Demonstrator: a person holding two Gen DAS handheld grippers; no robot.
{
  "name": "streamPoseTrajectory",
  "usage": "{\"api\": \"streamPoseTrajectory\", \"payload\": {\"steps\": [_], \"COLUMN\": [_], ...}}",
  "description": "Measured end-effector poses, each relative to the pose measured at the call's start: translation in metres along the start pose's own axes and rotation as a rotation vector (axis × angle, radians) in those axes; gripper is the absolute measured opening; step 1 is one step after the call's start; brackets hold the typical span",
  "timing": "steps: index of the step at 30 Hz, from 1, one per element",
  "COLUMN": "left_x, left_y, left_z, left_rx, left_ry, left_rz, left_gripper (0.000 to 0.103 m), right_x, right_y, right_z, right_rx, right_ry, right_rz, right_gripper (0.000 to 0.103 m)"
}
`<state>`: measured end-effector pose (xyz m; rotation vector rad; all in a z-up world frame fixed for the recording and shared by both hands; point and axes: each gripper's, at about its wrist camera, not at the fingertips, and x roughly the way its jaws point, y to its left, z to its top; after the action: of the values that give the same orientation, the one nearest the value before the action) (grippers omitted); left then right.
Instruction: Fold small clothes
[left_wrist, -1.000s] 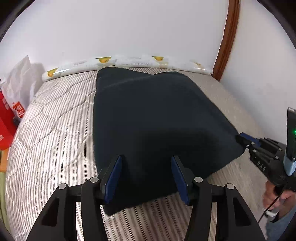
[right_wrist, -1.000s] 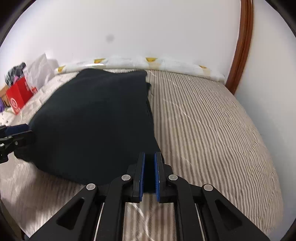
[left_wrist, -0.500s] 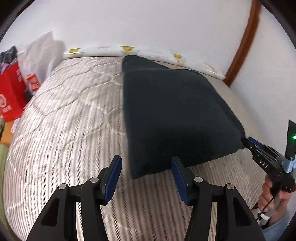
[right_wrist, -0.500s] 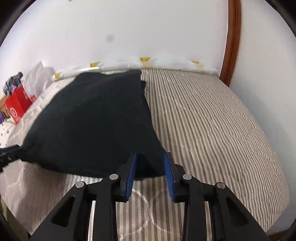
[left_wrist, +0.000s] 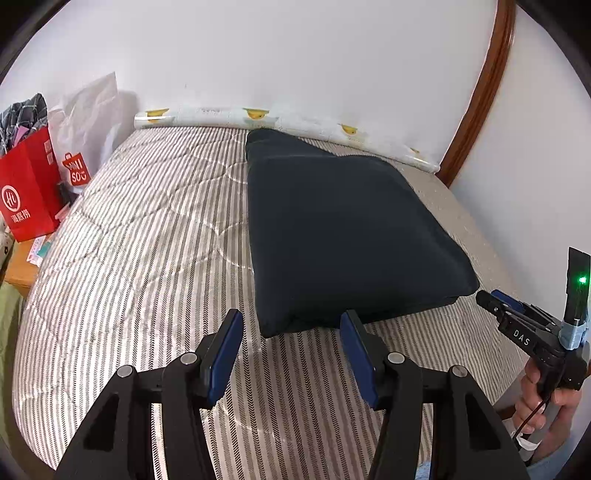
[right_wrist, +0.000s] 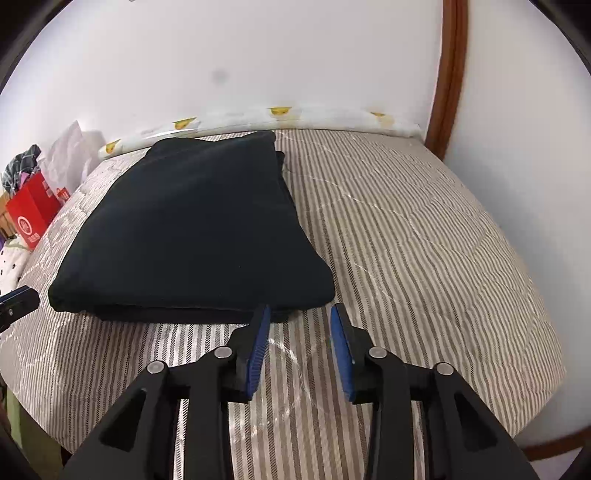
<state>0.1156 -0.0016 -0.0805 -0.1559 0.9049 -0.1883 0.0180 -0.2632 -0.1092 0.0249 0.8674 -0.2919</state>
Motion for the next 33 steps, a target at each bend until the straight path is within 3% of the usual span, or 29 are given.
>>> {"api": "streamPoseTrajectory", "payload": {"steps": [5,10,13,15,23,33], "left_x": [-0.022,-0.061,-0.082,-0.095,-0.14,-0.165], "left_y": [-0.004,-0.01,-0.016,-0.022,-0.042,-0.067], "left_z": [0.003,0.001,-0.003,-0.007,-0.019,-0.031], "left_rx": [0.003,-0.001,0.006,0.025,0.066,0.105], "left_ry": [-0.034,-0.102,-0.133,-0.15,-0.215,-0.253], "left_rz": [0.009,0.035,0.04,0.054,0.066,0.08], "left_gripper": [0.052,0.06,0.066,0.07,0.081,0.085], "right_x": [-0.024,-0.05,-0.07,-0.085,-0.129,-0.177], "right_y": [0.005,0.014,0.015,0.013,0.004,-0.014], "right_z": [0.004,0.003,-0.003,-0.008,-0.023,-0.033], "right_rx": [0.032,0.015,0.023,0.03,0.014,0.026], "right_ry": [-0.005,-0.005,-0.021,-0.05,-0.093,-0.172], "right_rz": [0.029,0.024,0.017,-0.002,-0.04,-0.068], "right_gripper": [0.039,0.041,0.058,0.077,0.095,0.101]}}
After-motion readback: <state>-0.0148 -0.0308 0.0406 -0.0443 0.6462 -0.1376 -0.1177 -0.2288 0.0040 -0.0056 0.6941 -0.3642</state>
